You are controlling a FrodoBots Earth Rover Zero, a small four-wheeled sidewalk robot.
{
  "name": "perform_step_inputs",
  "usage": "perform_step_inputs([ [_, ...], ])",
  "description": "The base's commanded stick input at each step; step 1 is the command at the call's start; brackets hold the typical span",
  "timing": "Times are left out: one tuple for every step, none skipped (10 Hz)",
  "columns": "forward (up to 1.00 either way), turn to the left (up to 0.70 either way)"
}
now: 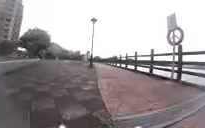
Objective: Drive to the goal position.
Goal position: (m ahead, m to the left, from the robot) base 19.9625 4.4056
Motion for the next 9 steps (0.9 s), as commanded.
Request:
perform_step_inputs([
  [1.00, -0.33],
  [1.00, -0.33],
  [1.00, -0.33],
  [1.00, 0.00],
  [1.00, 0.07],
  [1.00, 0.07],
  [1.00, 0.07],
  [1.00, 0.07],
  [1.00, 0.07],
])
